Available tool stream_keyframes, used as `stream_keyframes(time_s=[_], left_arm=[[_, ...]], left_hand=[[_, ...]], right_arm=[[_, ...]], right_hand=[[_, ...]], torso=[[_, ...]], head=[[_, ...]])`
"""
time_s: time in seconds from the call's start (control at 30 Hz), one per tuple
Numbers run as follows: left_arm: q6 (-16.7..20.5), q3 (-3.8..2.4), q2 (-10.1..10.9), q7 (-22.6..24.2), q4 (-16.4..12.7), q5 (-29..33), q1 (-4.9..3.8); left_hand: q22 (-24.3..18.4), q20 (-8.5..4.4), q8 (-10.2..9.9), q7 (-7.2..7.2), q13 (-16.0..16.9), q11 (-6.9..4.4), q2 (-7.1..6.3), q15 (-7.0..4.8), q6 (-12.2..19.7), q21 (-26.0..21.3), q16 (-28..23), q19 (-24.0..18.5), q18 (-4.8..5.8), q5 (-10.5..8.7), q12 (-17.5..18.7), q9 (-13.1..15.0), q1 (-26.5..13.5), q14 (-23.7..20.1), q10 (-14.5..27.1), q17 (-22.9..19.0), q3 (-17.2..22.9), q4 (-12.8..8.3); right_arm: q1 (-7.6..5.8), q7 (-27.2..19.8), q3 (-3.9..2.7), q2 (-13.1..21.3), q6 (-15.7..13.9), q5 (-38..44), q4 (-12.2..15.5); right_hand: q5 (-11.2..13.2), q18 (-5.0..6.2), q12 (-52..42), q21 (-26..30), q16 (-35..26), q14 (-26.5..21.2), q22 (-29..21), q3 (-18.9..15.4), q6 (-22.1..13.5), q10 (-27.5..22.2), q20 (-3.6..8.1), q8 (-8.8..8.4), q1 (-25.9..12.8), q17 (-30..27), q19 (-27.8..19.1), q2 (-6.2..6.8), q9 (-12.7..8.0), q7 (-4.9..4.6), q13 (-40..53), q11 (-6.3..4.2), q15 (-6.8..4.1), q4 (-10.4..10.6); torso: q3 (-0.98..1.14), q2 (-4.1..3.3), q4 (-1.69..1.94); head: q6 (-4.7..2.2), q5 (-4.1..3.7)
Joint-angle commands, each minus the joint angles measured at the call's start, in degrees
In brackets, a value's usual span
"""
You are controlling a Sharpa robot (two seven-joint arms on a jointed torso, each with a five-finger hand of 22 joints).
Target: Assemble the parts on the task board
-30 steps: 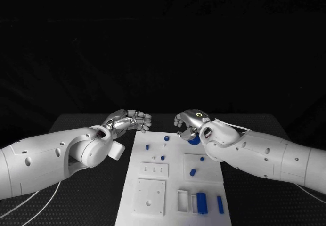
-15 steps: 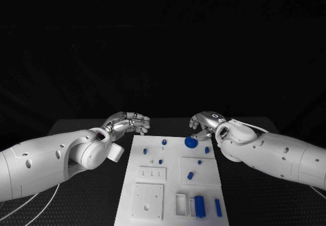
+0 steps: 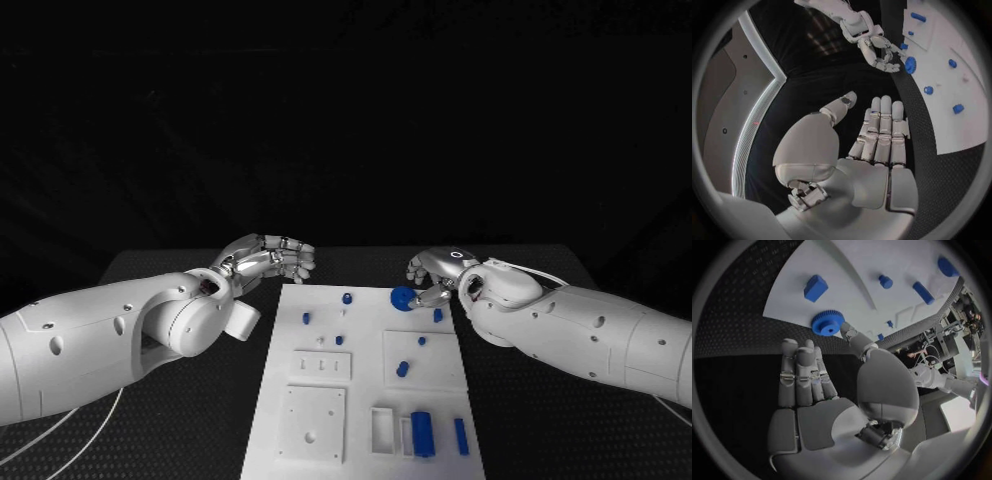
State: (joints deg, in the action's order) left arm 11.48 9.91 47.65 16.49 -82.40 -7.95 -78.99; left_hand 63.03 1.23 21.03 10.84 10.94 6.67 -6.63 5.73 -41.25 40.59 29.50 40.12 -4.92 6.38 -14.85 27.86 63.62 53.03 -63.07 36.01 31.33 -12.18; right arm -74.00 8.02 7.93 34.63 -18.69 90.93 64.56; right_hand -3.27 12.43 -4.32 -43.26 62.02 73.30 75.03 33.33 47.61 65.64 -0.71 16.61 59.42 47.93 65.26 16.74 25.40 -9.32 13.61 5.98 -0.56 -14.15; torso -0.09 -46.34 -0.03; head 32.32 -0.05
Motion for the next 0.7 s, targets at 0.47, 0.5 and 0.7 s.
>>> stream_keyframes(time_s=[0.47,0.5,0.7], left_arm=[[-1.0,-0.04,-0.3,0.5,-0.1,-0.2,-0.07],[-1.0,-0.04,-0.3,0.5,-0.1,-0.2,-0.07],[-1.0,-0.04,-0.3,0.4,-0.1,-0.2,-0.07]], left_hand=[[-0.1,-0.36,-0.3,1.24,0.1,0.26,-0.01,0.36,0.4,0.3,-0.3,0.1,-0.99,-0.19,0.3,0.1,-0.6,0.0,-0.1,0.1,0.3,0.0],[-0.1,-0.36,-0.3,1.24,0.1,0.26,-0.01,0.36,0.4,0.3,-0.3,0.1,-0.98,-0.19,0.3,0.1,-0.6,0.0,-0.1,0.1,0.3,0.0],[-0.1,-0.37,-0.4,1.24,0.1,0.26,-0.01,0.36,0.4,0.3,-0.3,0.1,-0.96,-0.19,0.3,0.1,-0.6,0.0,-0.1,0.1,0.3,0.0]], right_arm=[[0.55,-1.6,0.04,-1.3,3.4,-0.5,-1.9],[0.55,-1.7,0.04,-1.4,3.5,-0.6,-1.9],[0.56,-2.0,0.04,-1.6,3.8,-1.1,-2.3]], right_hand=[[0.5,2.57,-28.2,-0.8,2.1,-0.4,1.0,0.9,0.9,-4.3,0.88,1.56,2.9,0.2,0.5,-1.36,1.5,1.55,37.8,-4.45,-4.22,3.1],[0.5,2.57,-29.3,-1.0,2.2,-0.4,1.0,1.8,1.1,-4.2,0.94,1.69,3.2,0.3,0.6,-1.85,1.6,1.66,38.2,-4.58,-4.34,3.4],[0.5,2.57,-32.3,-1.5,2.6,-0.3,1.1,5.0,1.3,-4.8,1.12,1.77,3.8,0.5,0.8,-2.48,1.7,1.80,39.3,-4.77,-4.55,4.9]], torso=[[-0.11,0.03,0.07],[-0.09,0.02,0.10],[-0.10,0.04,0.08]], head=[[0.39,-0.07],[0.41,-0.05],[0.55,-0.05]])
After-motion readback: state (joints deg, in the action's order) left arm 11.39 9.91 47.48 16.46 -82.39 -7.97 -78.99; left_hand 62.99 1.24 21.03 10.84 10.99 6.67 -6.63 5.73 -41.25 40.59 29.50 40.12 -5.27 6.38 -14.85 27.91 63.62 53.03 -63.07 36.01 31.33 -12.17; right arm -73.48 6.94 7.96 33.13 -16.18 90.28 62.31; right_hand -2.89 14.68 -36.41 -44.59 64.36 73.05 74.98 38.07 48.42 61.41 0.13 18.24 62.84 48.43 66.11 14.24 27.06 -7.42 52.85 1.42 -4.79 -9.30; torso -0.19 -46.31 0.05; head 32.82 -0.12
